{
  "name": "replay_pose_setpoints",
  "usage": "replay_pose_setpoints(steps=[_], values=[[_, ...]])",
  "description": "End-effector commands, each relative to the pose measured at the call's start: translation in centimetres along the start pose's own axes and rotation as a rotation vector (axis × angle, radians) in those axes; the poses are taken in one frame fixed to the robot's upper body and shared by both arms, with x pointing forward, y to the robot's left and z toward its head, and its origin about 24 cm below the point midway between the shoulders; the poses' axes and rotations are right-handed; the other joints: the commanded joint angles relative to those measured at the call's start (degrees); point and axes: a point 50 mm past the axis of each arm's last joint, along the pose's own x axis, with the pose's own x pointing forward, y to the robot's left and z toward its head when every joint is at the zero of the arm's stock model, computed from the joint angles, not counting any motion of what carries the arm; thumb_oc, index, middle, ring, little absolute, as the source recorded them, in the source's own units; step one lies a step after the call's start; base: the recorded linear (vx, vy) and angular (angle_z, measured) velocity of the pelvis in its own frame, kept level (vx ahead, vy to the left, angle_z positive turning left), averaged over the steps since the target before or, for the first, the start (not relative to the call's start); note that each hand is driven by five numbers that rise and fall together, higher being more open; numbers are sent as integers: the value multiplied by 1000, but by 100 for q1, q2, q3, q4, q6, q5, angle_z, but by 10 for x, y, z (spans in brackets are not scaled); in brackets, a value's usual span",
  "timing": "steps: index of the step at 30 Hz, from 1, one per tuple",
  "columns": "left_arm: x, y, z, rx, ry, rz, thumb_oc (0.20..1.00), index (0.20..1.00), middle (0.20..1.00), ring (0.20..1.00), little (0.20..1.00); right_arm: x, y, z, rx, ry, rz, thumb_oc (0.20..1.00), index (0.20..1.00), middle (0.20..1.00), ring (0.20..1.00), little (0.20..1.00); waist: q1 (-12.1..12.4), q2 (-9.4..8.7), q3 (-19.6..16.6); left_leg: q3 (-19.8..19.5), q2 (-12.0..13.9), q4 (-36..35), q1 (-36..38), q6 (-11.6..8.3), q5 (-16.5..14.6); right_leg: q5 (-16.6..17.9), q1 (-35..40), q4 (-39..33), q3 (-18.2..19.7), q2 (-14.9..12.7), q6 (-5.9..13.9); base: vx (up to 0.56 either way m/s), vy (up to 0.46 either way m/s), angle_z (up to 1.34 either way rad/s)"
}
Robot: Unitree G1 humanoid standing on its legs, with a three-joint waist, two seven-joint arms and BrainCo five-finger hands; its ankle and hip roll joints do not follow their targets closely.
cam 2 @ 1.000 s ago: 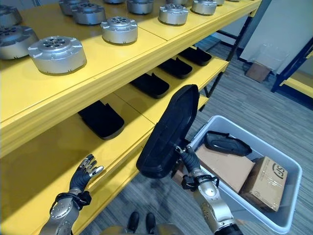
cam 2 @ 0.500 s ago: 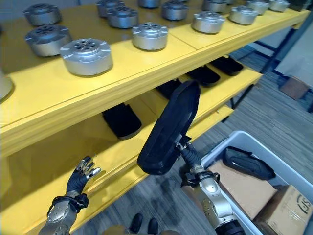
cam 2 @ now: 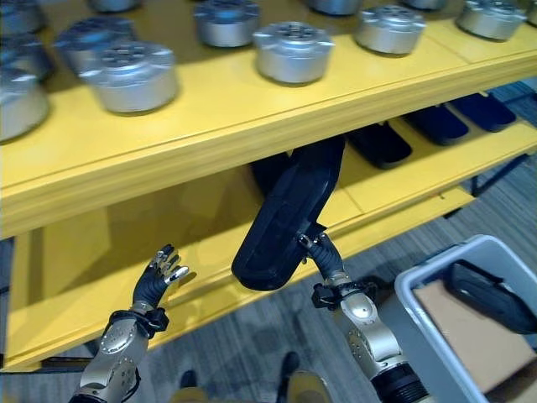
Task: Move parts from the plastic box to the shelf.
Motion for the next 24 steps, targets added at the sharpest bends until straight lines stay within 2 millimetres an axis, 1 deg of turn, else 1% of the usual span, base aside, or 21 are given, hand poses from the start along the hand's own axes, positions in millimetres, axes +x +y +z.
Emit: replay_pose_setpoints(steps=[1,3,4,5,6,7,9,10,11,12,15,16,17,18,19,20,21,22,24], values=[[-12,14,15,44,-67,-2,1000,1000,1000,1000,1000,7,12,32,49,-170,62,200,200,200,200,200,85,-109,-295,-229,49,81,-93,231,372,-242,219,139,301,103,39,64,179,55],[-14,18,16,59,-62,0,1000,1000,1000,1000,1000,5,13,31,55,-167,74,200,200,200,200,200,160,-158,-287,-296,-111,188,-146,280,250,-183,356,27,222,-28,118,57,205,43],[-15,20,16,66,-60,1,1000,1000,1000,1000,1000,5,15,30,61,-159,89,200,200,200,200,200,234,-204,-292,-351,-231,222,-186,308,181,-140,439,-69,149,-109,171,59,225,24],[-16,21,16,71,-57,2,1000,1000,1000,1000,1000,6,17,29,60,-156,100,200,200,200,200,200,263,-227,-297,-379,-288,233,-209,323,156,-106,474,-121,105,-147,207,41,153,29],[-16,21,16,72,-57,2,1000,1000,1000,1000,1000,6,17,29,61,-156,100,200,200,200,200,200,256,-230,-297,-386,-292,238,-213,325,154,-102,480,-128,98,-150,210,20,110,39],[-15,21,17,77,-58,0,1000,1000,1000,1000,1000,7,21,31,51,-161,120,200,200,200,200,200,326,-267,-309,-419,-367,251,-255,338,135,-53,515,-194,42,-200,253,18,95,43],[-16,23,18,86,-54,-1,1000,1000,1000,1000,1000,9,24,33,51,-167,135,200,200,200,200,200,373,-334,-325,-494,-463,267,-310,368,96,13,565,-288,-33,-259,300,37,135,23],[-16,23,18,97,-51,-7,1000,1000,1000,1000,1000,13,30,36,53,-170,166,200,200,200,200,200,464,-397,-342,-547,-549,270,-345,393,65,66,620,-373,-112,-303,340,38,108,11],[-16,23,19,98,-51,-6,1000,1000,1000,1000,1000,13,31,36,53,-170,166,200,200,200,200,200,453,-401,-340,-557,-554,278,-351,395,63,69,627,-380,-123,-307,343,38,103,25],[-16,22,19,102,-50,-12,1000,1000,1000,1000,1000,18,36,39,54,-178,192,200,200,200,200,200,520,-440,-338,-591,-592,311,-392,406,50,90,654,-411,-171,-332,362,6,53,34],[-14,24,22,123,-48,-18,1000,1000,1000,1000,1000,30,44,45,51,-186,212,200,200,200,200,200,707,-556,-327,-679,-703,392,-519,432,18,123,698,-476,-290,-381,402,13,63,23],[-11,24,26,149,-52,-30,1000,1000,1000,1000,1000,46,52,54,50,-198,210,200,200,200,200,200,914,-660,-284,-755,-792,486,-643,458,-8,150,711,-507,-375,-411,421,7,48,28],[-11,24,26,150,-53,-30,1000,1000,1000,1000,1000,46,52,54,50,-199,211,200,200,200,200,200,913,-664,-279,-755,-794,492,-647,459,-11,150,710,-507,-375,-413,422,-23,30,33],[-9,24,30,162,-61,-33,1000,1000,1000,1000,1000,57,55,63,50,-217,194,200,200,200,200,200,1030,-711,-213,-784,-832,562,-742,469,-11,158,680,-486,-408,-423,427,-24,5,34],[-8,24,30,163,-62,-33,1000,1000,1000,1000,1000,58,55,63,50,-218,194,200,200,200,200,200,1030,-716,-208,-784,-836,575,-753,471,-15,156,672,-480,-406,-427,428,-76,1,23],[-6,23,33,166,-69,-37,1000,1000,1000,1000,1000,69,58,74,38,-238,174,200,200,200,200,200,1144,-753,-101,-807,-882,679,-876,478,-23,160,608,-434,-419,-442,421,-91,-4,21],[-4,23,36,167,-75,-40,1000,1000,1000,1000,1000,74,58,80,29,-252,159,200,200,200,200,200,1188,-768,-30,-808,-902,766,-969,477,-30,160,559,-392,-427,-459,418,-91,-4,9],[-4,23,36,167,-77,-40,1000,1000,1000,1000,1000,74,58,80,29,-254,159,200,200,200,200,200,1190,-771,-27,-808,-906,785,-986,479,-37,157,547,-383,-425,-463,418,-97,-8,9],[1,18,43,167,-104,-55,1000,1000,1000,1000,1000,86,56,95,16,-287,117,200,200,200,200,200,1255,-769,183,-848,-945,1005,-1218,473,-48,141,374,-209,-430,-510,394,-187,-7,7]])
